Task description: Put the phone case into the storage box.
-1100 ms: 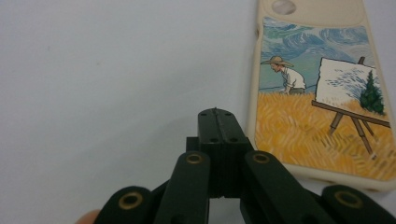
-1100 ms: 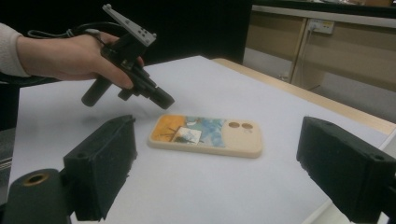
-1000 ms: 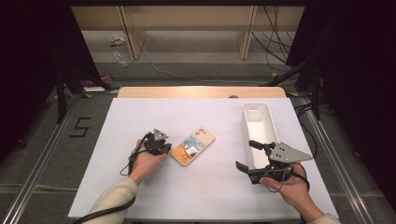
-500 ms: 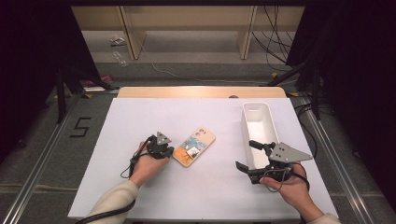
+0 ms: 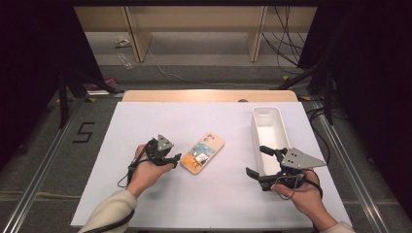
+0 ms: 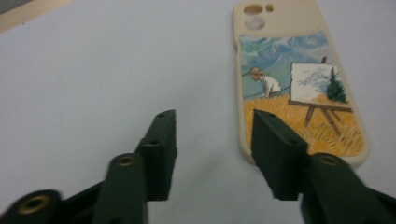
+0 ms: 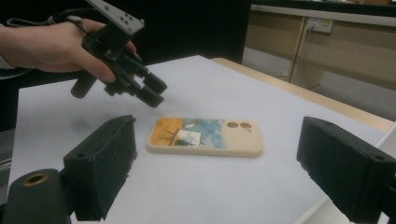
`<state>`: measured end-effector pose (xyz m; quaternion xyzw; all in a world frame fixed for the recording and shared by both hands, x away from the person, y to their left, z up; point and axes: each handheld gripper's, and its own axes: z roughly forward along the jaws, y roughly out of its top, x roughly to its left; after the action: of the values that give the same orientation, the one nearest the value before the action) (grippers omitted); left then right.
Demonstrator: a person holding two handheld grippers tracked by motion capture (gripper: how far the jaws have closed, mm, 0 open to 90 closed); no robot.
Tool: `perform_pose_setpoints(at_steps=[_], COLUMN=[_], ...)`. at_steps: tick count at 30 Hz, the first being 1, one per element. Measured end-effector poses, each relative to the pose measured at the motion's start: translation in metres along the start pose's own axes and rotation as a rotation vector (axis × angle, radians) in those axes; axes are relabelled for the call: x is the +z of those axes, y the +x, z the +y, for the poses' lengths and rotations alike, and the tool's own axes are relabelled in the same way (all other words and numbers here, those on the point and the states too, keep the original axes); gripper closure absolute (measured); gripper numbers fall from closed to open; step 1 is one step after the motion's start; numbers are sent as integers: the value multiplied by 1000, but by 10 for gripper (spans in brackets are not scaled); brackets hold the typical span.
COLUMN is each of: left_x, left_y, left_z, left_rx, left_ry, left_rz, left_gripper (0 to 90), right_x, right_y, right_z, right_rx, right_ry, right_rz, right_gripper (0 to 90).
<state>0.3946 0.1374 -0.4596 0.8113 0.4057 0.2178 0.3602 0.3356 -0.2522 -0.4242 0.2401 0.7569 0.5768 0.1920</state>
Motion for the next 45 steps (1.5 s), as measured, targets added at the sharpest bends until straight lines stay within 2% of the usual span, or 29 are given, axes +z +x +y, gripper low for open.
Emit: perform_pose_setpoints(at_steps=[1, 2, 3, 4, 6, 12, 16, 19, 27, 36, 40, 45], left_x=[-10, -10, -21, -21, -35, -53, -65, -67, -59, -33, -18, -1], left_y=[-2, -2, -5, -5, -9, -10, -10, -11, -19, -32, -34, -34], left_z=[1, 1, 0, 0, -6, -17, -25, -26, -23, -17, -13, -8], left_rx=[-14, -14, -11, -11, 4, 12, 25, 32, 34, 71, 49, 52], left_ry=[-18, -18, -27, -27, -49, -59, -72, -75, -66, -26, -4, 26], left_rz=[-28, -28, -50, -50, -89, -111, -112, -114, -121, -136, -131, -124], left_gripper=[305, 240, 191, 149, 121, 0, 0, 0, 0, 0, 0, 0], right_x=[0, 0, 0, 0, 0, 0, 0, 0, 0, 1, 1, 1], right_y=[0, 0, 0, 0, 0, 0, 0, 0, -1, -1, -1, -1], right_z=[0, 0, 0, 0, 0, 0, 0, 0, -1, -1, -1, -1], right_rx=[2, 1, 2, 2, 5, 8, 10, 14, 21, 21, 20, 21], right_ry=[-2, -2, -2, -2, 1, -3, -2, -4, -5, -5, -3, -4], right_rz=[0, 0, -1, -1, 0, 0, 0, 0, -5, -9, -11, -10], right_gripper=[127, 127, 127, 127, 127, 127, 127, 127, 127, 126, 125, 125])
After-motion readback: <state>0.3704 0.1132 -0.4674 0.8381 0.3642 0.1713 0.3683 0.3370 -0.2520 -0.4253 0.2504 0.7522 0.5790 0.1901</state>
